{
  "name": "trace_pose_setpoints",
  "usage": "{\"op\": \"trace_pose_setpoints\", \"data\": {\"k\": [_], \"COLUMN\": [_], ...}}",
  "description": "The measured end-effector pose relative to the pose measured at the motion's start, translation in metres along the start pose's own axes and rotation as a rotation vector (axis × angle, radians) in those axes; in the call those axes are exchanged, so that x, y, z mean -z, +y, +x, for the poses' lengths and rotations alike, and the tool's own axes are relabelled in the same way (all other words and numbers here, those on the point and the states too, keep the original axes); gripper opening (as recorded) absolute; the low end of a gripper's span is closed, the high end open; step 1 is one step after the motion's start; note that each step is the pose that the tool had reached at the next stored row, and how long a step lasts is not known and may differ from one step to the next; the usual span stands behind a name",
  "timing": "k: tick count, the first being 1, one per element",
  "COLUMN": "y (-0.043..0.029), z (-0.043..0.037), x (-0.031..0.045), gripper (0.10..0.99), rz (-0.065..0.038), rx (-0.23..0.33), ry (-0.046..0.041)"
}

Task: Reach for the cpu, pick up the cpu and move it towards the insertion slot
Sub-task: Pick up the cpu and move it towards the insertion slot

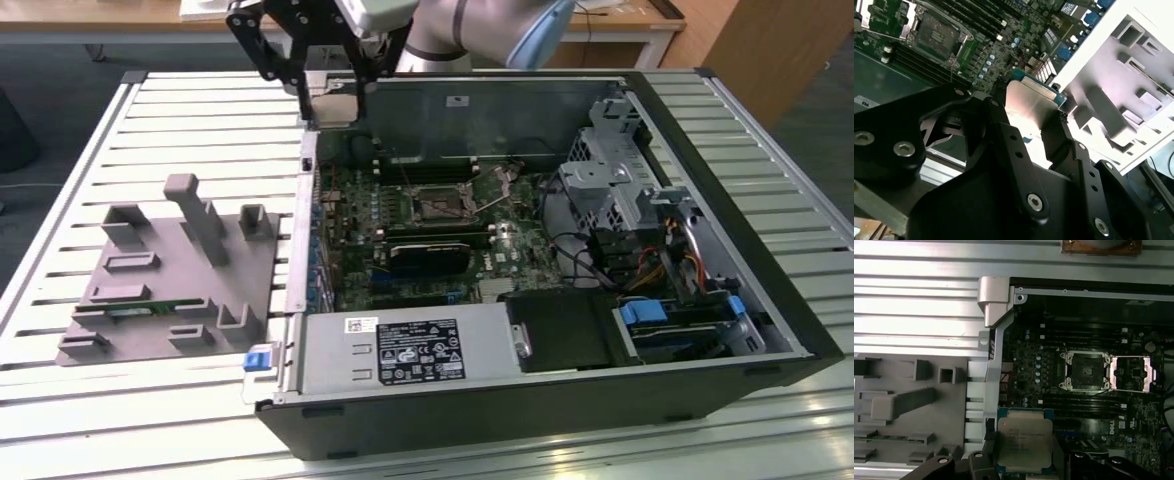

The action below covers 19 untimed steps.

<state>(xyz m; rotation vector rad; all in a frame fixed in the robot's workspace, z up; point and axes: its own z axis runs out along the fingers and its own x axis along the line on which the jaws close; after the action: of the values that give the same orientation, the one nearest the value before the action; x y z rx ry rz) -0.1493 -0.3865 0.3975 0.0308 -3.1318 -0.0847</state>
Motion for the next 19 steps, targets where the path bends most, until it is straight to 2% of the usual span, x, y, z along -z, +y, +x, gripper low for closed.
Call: {"op": "trace_pose_setpoints", "data": {"k": [6,16,19], "y": [0.0021,0.0036,0.0048], "z": [-0.0144,-0.0565,-0.0649], "x": [-0.0002,-0.0003,-0.0007], "gripper": [0.529,0.529,0.529], "rz": [0.0,0.0,0.0], "rx": [0.0,0.0,0.0], "ry": [0.0001,0.0,-0.0003]}}
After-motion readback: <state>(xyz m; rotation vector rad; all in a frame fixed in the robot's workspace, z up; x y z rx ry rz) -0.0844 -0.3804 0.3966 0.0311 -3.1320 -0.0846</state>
